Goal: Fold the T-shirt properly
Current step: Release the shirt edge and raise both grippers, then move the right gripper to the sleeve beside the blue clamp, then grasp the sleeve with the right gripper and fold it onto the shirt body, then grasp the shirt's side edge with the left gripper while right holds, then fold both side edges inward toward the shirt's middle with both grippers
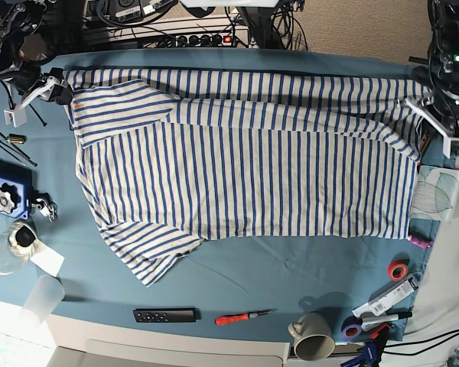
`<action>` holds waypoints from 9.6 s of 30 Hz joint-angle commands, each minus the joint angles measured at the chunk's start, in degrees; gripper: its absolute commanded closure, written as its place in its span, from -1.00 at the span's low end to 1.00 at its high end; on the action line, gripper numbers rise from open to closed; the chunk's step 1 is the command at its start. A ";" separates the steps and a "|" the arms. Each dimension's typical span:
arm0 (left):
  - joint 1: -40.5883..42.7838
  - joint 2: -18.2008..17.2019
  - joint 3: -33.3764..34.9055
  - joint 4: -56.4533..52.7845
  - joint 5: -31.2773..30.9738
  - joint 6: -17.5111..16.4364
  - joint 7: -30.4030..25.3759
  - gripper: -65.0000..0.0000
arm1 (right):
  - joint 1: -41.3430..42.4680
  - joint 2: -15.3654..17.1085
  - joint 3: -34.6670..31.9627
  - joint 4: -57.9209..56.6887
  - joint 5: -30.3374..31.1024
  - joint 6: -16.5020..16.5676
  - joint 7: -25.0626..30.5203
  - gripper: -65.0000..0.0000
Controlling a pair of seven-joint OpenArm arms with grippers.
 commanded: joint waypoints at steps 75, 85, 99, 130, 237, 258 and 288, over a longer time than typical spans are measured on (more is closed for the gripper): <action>-26.91 -0.83 3.08 -27.26 -9.92 -16.33 -9.22 1.00 | 59.06 -2.97 -29.31 -60.89 -49.90 -6.49 35.52 1.00; -26.91 -0.83 3.08 -27.26 -9.94 -16.33 -9.25 1.00 | 59.01 -2.97 -29.29 -49.99 -43.21 -6.47 19.71 1.00; -26.91 -0.83 3.08 -27.26 -9.92 -16.33 -9.25 1.00 | 58.07 -2.93 -29.29 -37.73 -32.89 -6.38 -0.07 1.00; -26.91 -0.81 3.08 -27.26 -9.92 -16.33 -9.25 1.00 | 29.75 -2.01 -29.14 -9.60 -24.87 -1.07 -0.41 0.42; -55.49 6.14 18.45 -71.10 7.34 -15.82 -15.65 0.42 | 49.51 -6.14 -23.65 -44.63 -39.19 -2.89 18.84 0.07; -58.40 3.34 18.18 -67.82 4.15 -13.44 -10.78 1.00 | 55.43 -4.02 -23.61 -44.33 -34.56 -0.31 22.21 1.00; -57.75 0.24 6.05 -49.59 -12.26 -16.72 18.95 1.00 | 53.90 3.41 -23.50 -25.24 -8.74 2.29 -0.41 1.00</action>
